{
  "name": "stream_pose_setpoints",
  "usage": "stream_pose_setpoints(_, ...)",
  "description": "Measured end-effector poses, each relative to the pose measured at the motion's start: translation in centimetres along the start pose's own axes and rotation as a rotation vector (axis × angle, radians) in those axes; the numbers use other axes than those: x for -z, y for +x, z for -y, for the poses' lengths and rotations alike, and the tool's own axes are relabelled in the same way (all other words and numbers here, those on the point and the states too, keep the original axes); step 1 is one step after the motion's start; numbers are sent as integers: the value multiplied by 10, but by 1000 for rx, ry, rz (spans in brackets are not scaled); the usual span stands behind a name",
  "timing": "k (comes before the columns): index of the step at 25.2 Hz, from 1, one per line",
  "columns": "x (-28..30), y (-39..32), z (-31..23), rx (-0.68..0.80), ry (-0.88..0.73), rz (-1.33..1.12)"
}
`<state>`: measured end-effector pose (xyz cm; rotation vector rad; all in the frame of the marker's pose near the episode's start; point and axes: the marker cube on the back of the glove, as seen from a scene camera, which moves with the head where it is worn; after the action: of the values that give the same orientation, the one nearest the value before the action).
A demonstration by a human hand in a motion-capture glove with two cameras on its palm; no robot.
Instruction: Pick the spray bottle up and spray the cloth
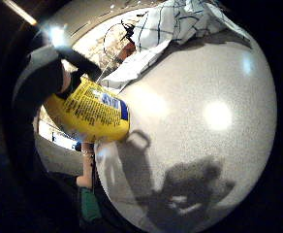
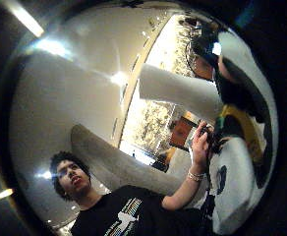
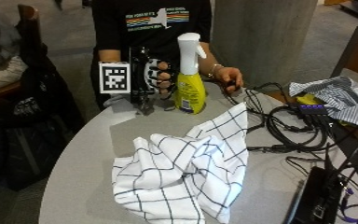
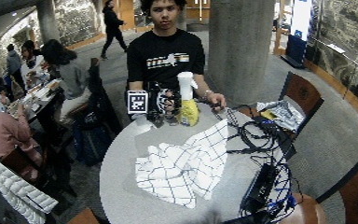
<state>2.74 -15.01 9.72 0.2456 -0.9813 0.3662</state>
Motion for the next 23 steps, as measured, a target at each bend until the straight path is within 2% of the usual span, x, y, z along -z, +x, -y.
stream_pose_setpoints(4, 4, 3, -6, 20, -17, 28)
stream_pose_setpoints(11, 8, 2, -5, 7, 54, 51)
stream_pose_setpoints(16, 9, 3, -3, 89, 56, 39)
stream_pose_setpoints(20, 10, 0, -9, 12, -7, 29)
stream_pose_setpoints(23, 9, 1, -14, 21, -69, 15)
